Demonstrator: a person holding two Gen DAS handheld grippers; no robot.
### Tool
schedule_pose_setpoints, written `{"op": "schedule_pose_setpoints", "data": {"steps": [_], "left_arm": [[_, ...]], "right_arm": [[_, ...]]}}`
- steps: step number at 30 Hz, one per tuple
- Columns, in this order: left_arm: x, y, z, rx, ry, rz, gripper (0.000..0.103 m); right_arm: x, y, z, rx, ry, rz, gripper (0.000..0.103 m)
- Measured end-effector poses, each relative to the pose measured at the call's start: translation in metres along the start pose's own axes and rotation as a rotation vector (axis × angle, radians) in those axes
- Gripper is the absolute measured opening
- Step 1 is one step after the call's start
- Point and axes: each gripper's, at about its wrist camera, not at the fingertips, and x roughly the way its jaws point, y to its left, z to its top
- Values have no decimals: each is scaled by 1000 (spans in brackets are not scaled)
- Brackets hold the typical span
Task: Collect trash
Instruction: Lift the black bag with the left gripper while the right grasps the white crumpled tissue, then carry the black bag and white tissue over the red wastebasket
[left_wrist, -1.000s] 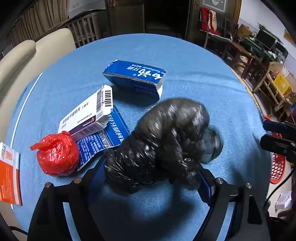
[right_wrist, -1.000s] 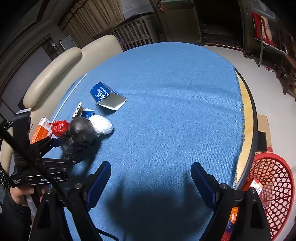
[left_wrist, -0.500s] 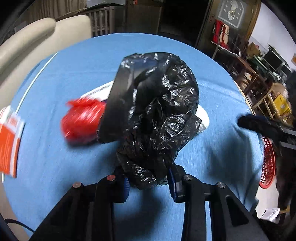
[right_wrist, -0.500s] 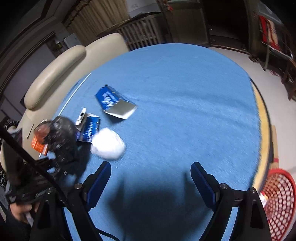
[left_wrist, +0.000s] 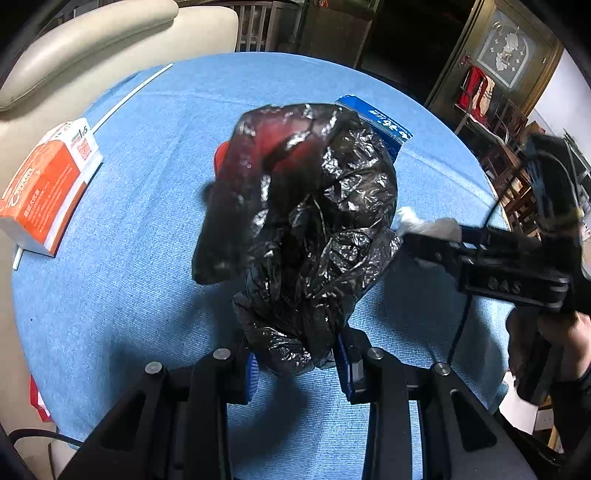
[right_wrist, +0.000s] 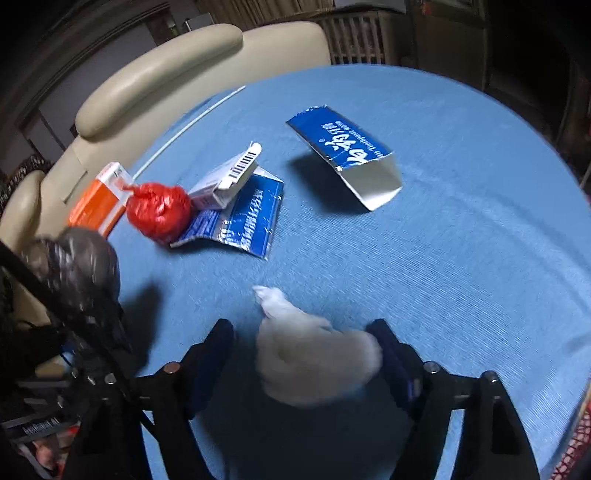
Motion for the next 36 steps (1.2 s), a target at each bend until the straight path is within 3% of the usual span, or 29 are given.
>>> {"op": "schedule_pose_setpoints", "data": {"steps": [10, 13, 17, 24, 36], "left_arm": [[9, -13, -4, 1, 5, -7, 36], [6, -15, -3, -6, 3, 3, 36], [1, -18, -3, -5, 4, 23, 36], [0, -20, -6, -57, 3, 153, 36], [-22, 1, -31, -187, -34, 441, 36]], "right_arm": [[-12, -7, -13, 39, -39, 15, 78], [-8, -5, -12, 27, -50, -1, 50], [-16, -12, -17, 51, -70, 16, 45], [-51, -10, -35, 46, -113, 72, 45], [-72, 43, -60, -12, -113, 223, 45]]}}
